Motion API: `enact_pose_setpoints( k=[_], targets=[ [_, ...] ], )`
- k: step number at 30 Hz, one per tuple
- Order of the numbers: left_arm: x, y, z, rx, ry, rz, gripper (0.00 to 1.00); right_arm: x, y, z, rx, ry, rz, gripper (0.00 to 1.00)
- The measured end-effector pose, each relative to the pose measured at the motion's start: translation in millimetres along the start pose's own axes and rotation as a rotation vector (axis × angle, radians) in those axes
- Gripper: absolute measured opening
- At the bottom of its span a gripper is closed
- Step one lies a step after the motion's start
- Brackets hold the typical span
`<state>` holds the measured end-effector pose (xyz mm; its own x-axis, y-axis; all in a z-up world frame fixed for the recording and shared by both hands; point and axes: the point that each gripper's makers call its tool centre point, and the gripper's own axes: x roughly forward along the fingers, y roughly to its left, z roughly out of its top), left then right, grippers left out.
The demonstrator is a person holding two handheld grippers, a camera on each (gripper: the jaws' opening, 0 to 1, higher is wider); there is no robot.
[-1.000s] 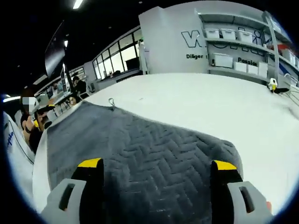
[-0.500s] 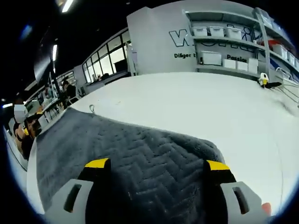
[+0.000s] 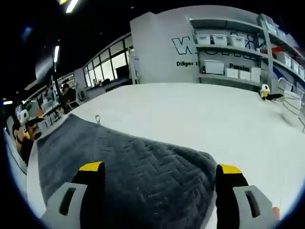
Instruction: Open the folded towel by lifting each exposed corner and separating the folded layers until the towel lies flat within the target outline without major curled edges
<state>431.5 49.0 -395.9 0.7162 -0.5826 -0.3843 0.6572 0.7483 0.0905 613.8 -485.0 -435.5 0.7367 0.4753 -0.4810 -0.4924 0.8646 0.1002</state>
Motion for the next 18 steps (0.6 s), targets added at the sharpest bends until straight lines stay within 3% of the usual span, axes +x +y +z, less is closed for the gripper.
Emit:
enact_pose_setpoints(
  k=[2, 9, 11, 18],
  targets=[
    [-2, -0.1, -0.5, -0.001, -0.007, -0.002, 0.99, -31, 5, 3.1, -0.073, -0.02, -0.023, 0.99],
    [-8, -0.6, -7.1, -0.003, -0.014, -0.004, 0.99, -102, 25, -15.3, -0.134, -0.055, -0.071, 0.99],
    [-13, -1.0, -11.0, -0.006, -0.018, -0.001, 0.99, -132, 38, -34.1, -0.118, -0.068, -0.088, 0.99],
    [-26, -1.2, -22.6, -0.015, -0.019, 0.01, 0.99, -180, 73, -77.4, -0.082, -0.096, -0.131, 0.99]
  ],
)
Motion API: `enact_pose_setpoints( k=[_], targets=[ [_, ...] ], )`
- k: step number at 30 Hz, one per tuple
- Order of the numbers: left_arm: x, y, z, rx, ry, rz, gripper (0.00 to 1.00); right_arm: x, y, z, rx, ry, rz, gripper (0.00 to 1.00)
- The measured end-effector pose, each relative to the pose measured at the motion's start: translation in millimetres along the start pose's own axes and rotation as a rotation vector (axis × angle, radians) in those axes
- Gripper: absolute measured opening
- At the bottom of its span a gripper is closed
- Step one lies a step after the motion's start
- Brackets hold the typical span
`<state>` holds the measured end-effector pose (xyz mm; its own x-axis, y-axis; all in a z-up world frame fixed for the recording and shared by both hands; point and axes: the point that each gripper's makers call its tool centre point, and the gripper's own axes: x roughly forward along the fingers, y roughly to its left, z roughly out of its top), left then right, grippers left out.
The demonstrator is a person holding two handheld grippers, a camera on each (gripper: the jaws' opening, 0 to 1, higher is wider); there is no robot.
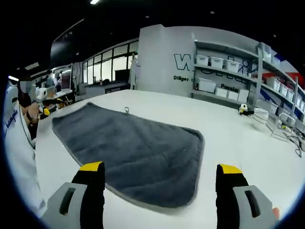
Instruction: Open the folded towel by lifting each exposed corner and separating the folded layers until the towel lies flat within the target outline without major curled edges
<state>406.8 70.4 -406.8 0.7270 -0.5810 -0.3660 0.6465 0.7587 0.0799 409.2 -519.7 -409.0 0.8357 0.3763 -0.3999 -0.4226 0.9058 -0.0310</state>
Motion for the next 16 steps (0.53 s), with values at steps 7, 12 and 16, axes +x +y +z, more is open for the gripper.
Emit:
enact_pose_setpoints(
  k=[7, 12, 16],
  targets=[
    [-15, 1.4, -10.1, -0.012, 0.0, 0.022, 0.99, -23, 13, -25.6, 0.016, 0.012, -0.054, 0.99],
    [-22, 0.3, -18.2, -0.018, 0.006, 0.032, 0.99, -25, 27, -30.7, 0.021, 0.008, -0.046, 0.99],
    [-26, -1.6, -22.4, -0.03, 0.009, 0.031, 0.99, -24, 29, -31.4, 0.021, 0.011, -0.044, 0.99]
  ],
)
